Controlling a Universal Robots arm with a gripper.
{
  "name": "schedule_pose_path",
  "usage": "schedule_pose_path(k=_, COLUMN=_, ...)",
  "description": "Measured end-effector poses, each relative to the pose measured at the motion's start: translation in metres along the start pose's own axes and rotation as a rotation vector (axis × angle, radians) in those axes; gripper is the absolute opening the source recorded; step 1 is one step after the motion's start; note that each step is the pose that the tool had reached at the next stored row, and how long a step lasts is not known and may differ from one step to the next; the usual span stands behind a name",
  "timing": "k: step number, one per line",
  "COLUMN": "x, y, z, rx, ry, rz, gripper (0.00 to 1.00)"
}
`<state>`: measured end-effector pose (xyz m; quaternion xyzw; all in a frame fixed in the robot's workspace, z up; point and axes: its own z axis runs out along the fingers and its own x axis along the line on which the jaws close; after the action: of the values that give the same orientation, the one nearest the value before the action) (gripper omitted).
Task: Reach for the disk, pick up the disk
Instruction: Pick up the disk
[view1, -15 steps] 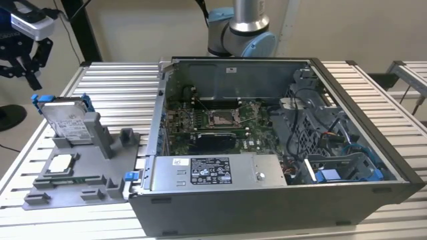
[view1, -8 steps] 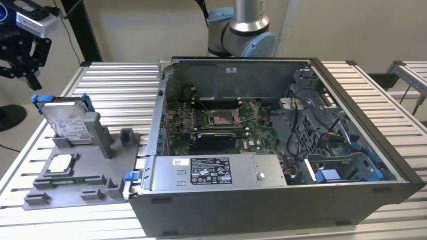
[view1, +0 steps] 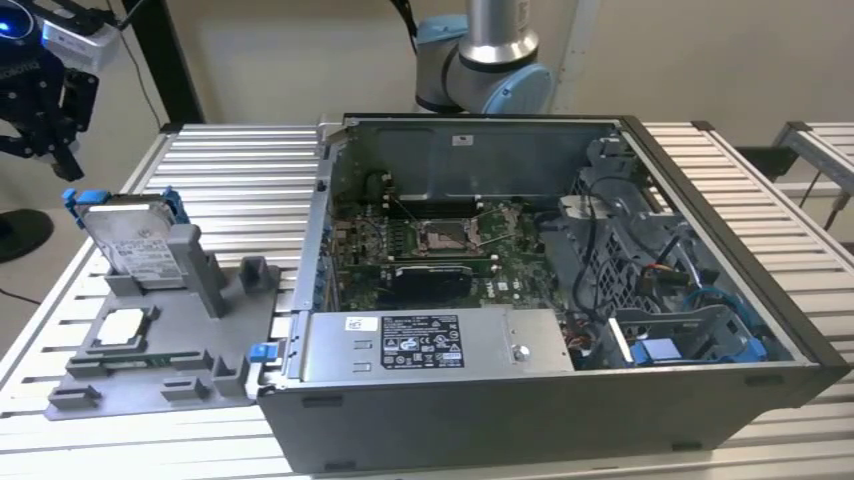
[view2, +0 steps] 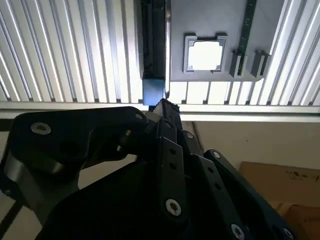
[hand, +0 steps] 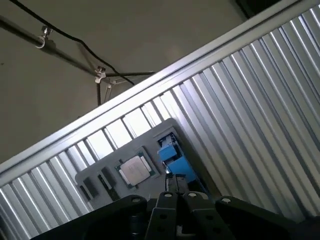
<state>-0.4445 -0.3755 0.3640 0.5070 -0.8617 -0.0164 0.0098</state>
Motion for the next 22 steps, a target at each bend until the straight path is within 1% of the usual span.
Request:
schedule_pose_path(k=13, x=-0.0001, y=-0.0001, z=0.0002, rx=0.0, ry=0.0089, rz=-0.232, gripper=0.0)
schedule_pose_path(k=22, x=-0.0026, y=-0.0046, z=0.0001, rx=-0.0002, ry=0.012, rz=-0.334, gripper=0.0)
